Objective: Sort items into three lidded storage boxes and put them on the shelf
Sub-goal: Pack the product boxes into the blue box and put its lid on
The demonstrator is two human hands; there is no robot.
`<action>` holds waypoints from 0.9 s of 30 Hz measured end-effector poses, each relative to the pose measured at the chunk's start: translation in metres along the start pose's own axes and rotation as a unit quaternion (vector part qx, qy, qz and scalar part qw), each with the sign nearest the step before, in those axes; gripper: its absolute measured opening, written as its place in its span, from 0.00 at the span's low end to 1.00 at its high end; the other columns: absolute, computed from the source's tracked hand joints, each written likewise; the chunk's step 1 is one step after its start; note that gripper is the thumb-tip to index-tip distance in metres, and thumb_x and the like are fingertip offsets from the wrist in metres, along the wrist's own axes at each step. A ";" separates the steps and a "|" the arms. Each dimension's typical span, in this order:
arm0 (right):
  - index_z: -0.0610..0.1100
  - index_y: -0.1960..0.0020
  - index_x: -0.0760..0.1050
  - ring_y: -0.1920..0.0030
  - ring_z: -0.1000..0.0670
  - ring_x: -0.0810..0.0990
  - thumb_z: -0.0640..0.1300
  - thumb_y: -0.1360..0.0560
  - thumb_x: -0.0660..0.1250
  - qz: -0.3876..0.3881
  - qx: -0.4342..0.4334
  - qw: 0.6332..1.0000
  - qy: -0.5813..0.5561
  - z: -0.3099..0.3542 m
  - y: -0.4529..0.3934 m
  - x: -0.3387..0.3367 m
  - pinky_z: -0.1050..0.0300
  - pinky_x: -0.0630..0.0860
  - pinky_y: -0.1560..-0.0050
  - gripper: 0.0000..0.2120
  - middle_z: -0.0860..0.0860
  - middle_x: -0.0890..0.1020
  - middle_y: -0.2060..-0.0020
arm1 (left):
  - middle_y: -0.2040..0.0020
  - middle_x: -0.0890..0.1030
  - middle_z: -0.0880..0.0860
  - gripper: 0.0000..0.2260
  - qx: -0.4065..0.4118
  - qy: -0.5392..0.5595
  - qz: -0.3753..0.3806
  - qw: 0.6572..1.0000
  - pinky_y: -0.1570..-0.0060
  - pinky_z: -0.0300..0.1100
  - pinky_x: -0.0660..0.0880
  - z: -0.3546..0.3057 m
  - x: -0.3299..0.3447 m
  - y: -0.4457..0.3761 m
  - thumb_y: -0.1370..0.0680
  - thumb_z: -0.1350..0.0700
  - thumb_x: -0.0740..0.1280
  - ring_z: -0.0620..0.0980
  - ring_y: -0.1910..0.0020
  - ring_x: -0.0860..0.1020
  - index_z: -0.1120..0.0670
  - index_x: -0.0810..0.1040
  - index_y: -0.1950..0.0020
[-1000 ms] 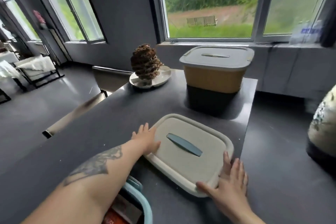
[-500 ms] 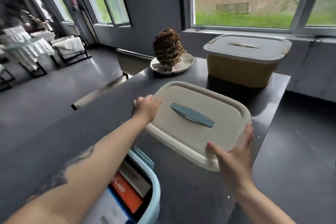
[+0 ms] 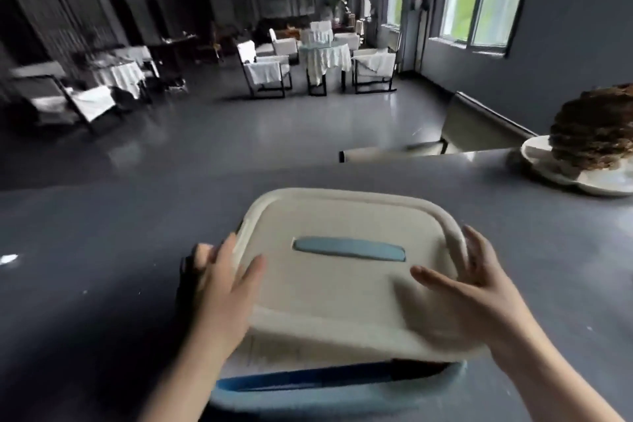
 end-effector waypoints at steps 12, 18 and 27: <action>0.57 0.26 0.58 0.32 0.57 0.65 0.54 0.42 0.80 0.093 -0.053 0.984 0.142 -0.020 0.018 0.028 0.57 0.63 0.34 0.50 0.60 0.68 0.34 | 0.35 0.63 0.49 0.28 -0.073 -0.095 0.015 0.993 0.34 0.44 0.56 0.044 -0.008 0.067 0.24 0.46 0.64 0.48 0.37 0.56 0.47 0.59 0.26; 0.60 0.25 0.50 0.30 0.60 0.61 0.58 0.48 0.79 0.057 -0.004 0.998 0.037 -0.024 0.017 0.024 0.56 0.61 0.29 0.59 0.60 0.60 0.27 | 0.22 0.41 0.44 0.34 -0.047 -0.115 0.048 0.991 0.27 0.44 0.44 0.030 0.008 0.052 0.23 0.42 0.59 0.44 0.25 0.38 0.47 0.46 0.23; 0.42 0.37 0.74 0.45 0.43 0.82 0.47 0.39 0.79 0.147 0.203 0.944 -0.216 -0.049 0.026 0.023 0.47 0.76 0.40 0.33 0.44 0.83 0.46 | 0.25 0.34 0.38 0.26 0.253 -0.191 0.165 0.934 0.34 0.38 0.26 -0.064 0.107 0.061 0.23 0.34 0.42 0.37 0.28 0.31 0.35 0.43 0.25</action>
Point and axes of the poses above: each hand's wrist, its own y-axis away from the middle knuckle, its own x-axis out of the palm, z = x × y, the point moved 4 cm from there along -y, towards the middle knuckle
